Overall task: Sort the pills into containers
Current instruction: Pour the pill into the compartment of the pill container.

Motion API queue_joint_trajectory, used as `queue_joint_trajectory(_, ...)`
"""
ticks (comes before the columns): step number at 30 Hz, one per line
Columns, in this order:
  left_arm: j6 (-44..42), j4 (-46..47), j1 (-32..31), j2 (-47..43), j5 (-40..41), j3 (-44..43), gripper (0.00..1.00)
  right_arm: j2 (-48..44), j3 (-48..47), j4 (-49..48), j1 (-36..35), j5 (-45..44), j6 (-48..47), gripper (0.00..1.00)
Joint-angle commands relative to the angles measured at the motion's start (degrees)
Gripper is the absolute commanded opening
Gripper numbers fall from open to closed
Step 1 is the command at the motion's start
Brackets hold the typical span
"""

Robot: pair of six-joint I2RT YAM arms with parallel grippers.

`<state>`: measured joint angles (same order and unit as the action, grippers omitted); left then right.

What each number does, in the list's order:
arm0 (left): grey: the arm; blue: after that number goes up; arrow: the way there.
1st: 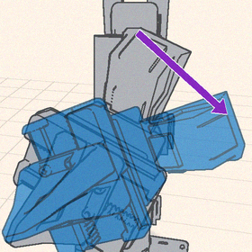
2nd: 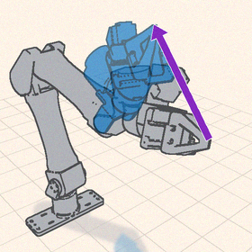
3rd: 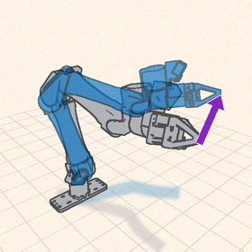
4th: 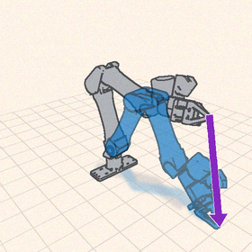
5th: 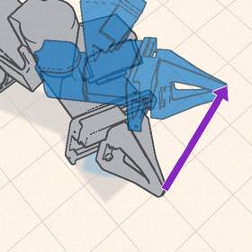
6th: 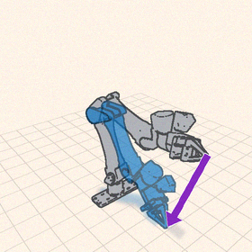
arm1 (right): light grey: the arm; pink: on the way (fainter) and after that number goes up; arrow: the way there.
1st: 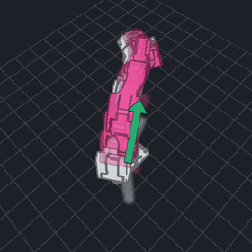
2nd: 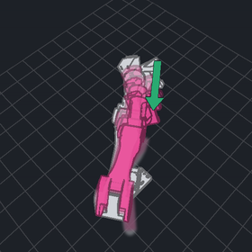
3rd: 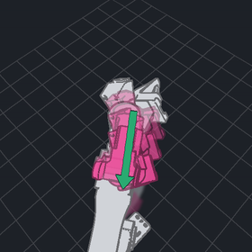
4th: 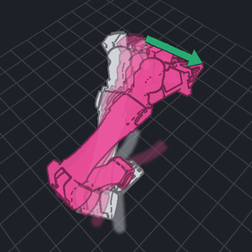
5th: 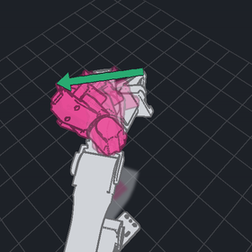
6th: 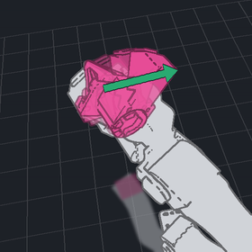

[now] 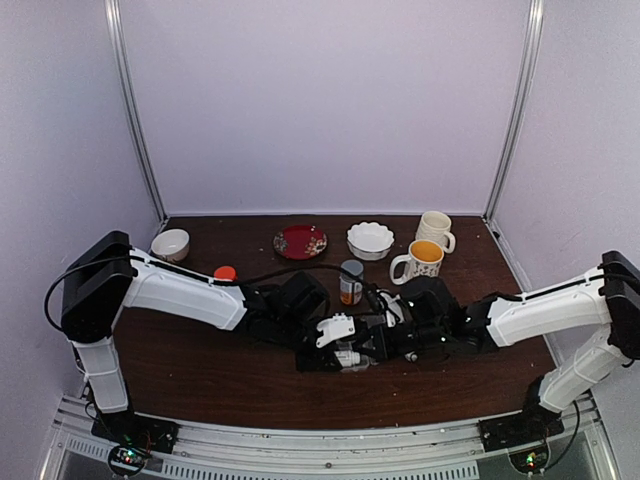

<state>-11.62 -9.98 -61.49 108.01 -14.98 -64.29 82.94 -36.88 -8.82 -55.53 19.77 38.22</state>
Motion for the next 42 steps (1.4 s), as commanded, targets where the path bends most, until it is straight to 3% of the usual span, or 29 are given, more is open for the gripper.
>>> queue_joint_trajectory(1, 0.3, 0.3, -0.3, 1.0, 0.5, -1.6, 0.00, 4.5, -3.1, 3.2, -0.4, -0.1, -0.5, 0.00)
queue_joint_trajectory(4, 0.5, 0.3, -0.4, 1.0, 0.5, -1.6, 0.00, 5.9, -4.4, 5.8, -0.5, -0.5, -0.9, 0.00)
queue_joint_trajectory(14, 0.5, 0.2, -0.4, 1.0, 0.7, -1.7, 0.00, -0.8, -3.1, 1.6, -0.5, -0.8, 0.0, 0.00)
queue_joint_trajectory(19, 0.5, -0.7, -0.5, 1.0, 0.8, -2.3, 0.00, 2.6, -2.8, 0.8, -0.5, 1.9, 0.6, 0.00)
queue_joint_trajectory(25, 0.6, -1.3, -0.4, 1.0, 0.8, -2.6, 0.00, 5.7, -4.9, 7.4, -0.5, 1.1, -0.8, 0.00)
queue_joint_trajectory(34, 0.7, -1.4, -0.5, 1.2, 1.2, -2.8, 0.00, -1.5, -4.4, 3.6, 0.0, 0.3, -0.4, 0.00)
queue_joint_trajectory(42, 0.7, -1.4, -0.5, 1.5, 1.0, -2.9, 0.00, 5.0, -3.5, 1.9, -0.3, 4.0, 1.1, 0.00)
